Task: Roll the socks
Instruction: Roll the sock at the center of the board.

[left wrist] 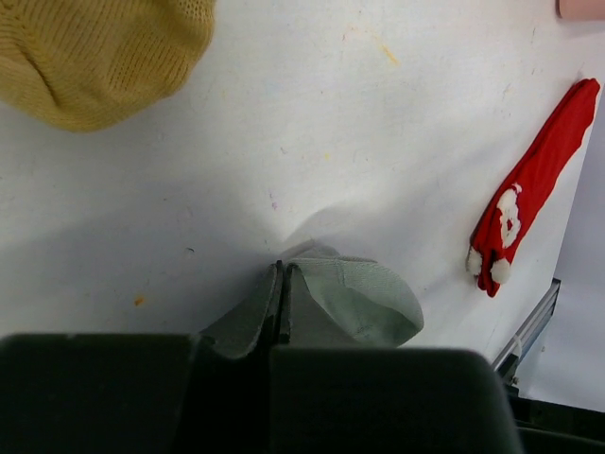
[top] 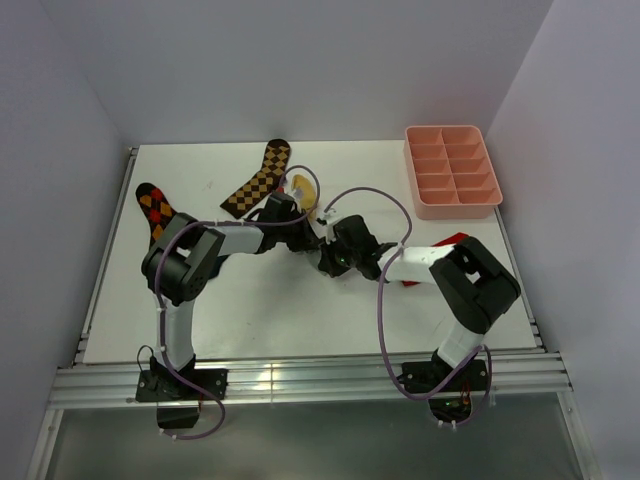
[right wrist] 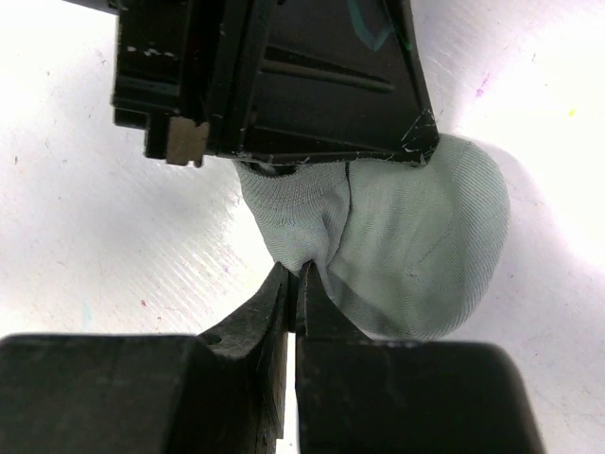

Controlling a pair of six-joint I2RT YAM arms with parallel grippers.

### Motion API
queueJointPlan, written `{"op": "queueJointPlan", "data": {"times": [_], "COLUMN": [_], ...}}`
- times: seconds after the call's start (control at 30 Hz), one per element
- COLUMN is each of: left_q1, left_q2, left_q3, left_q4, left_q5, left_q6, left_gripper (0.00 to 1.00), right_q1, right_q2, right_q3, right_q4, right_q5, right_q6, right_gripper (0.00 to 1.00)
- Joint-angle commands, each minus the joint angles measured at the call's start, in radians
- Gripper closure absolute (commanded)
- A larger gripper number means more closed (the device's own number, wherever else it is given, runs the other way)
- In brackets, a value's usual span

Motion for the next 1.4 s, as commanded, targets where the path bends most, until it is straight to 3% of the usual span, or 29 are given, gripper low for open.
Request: {"op": "queueJointPlan", "data": {"times": [0.0,0.43,0.77,1.03,1.23,1.3,1.33,1.37], "left_q1": [0.000,0.001,0.004,0.003,0.004,0.004,0.004,0.006], "left_q2": [0.013,-0.027,-0.039,-0.062,-0.133,-0.182,-0.202,-0.220], "left_q3": [-0.016,-0.030,-0.038,-0.043,-0.052,-0.061,-0.075,-0.084], "left_q4": [-0.014,-0.031,-0.029,-0.015,-0.032,-0.057,-0.064,-0.069], "left_q5": [-0.051,-0.143,-0.174,-0.152,-0.180,-0.233,-0.253,-0.270], "left_q6": [0.029,0.020,0.010,0.004,-0.025,-0.046,-0.054,-0.063], "left_gripper": [1.00,1.00,1.00,0.98,0.76,0.61,0.50,0.45], "right_q1": [-0.020,-0.155,-0.232,-0.261,-0.263,-0.263,-0.263,-0.263], "right_q2": [-0.010,0.034,0.066,0.212,0.233,0.240,0.240,0.243], "right_q3": [-0.009,0.026,0.066,0.153,0.192,0.199,0.201,0.200], "right_q4": [-0.077,-0.166,-0.240,-0.301,-0.344,-0.349,-0.352,-0.352], "right_q5": [-0.009,-0.280,-0.383,-0.442,-0.445,-0.446,-0.442,-0.442], "right_q6": [0.023,0.146,0.195,0.189,0.180,0.178,0.180,0.180], "right_gripper": [1.00,1.00,1.00,1.00,1.00,1.00,1.00,1.00]}}
